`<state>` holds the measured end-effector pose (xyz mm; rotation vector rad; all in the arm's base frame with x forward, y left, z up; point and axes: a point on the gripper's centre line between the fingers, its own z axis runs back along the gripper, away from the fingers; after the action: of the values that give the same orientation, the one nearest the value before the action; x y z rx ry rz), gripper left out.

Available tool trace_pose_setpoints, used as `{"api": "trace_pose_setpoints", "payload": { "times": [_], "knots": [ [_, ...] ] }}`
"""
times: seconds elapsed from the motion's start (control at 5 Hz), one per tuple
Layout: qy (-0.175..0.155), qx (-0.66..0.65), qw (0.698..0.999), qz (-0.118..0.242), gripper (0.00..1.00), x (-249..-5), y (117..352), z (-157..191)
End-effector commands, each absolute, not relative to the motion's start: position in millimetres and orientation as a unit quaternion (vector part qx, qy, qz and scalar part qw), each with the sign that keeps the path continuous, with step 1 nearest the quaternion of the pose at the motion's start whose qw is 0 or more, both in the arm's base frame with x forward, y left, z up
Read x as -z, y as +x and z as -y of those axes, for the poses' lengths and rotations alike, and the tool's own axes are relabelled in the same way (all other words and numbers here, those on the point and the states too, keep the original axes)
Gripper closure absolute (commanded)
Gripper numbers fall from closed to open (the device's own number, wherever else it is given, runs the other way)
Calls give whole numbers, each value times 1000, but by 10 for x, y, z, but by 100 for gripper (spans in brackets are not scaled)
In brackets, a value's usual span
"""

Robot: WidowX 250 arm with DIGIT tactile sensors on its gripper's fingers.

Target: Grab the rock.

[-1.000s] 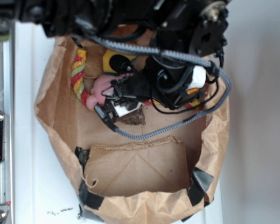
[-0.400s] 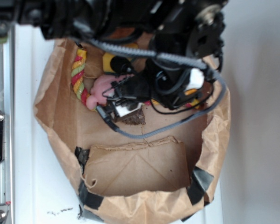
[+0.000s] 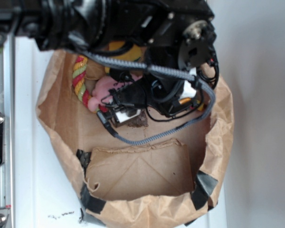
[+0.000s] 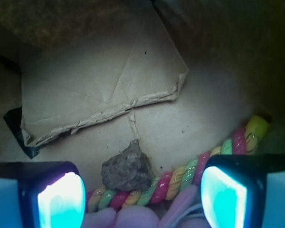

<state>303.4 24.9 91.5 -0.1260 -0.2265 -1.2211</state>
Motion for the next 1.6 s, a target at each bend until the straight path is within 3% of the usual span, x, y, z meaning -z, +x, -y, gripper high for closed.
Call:
{"api": "trace_pose_setpoints", "payload": {
  "times": [0.0,0.4,0.6,1.0,1.4],
  "knots": [
    [-48,608,785,112,0,-1032,2946,43],
    [-49,622,777,89,0,-905,2893,150],
    [-43,609,789,70,0,-764,2935,71],
    [36,553,832,40,0,-726,2998,-53],
    [36,554,832,15,0,-640,2950,-38]
  ]
}}
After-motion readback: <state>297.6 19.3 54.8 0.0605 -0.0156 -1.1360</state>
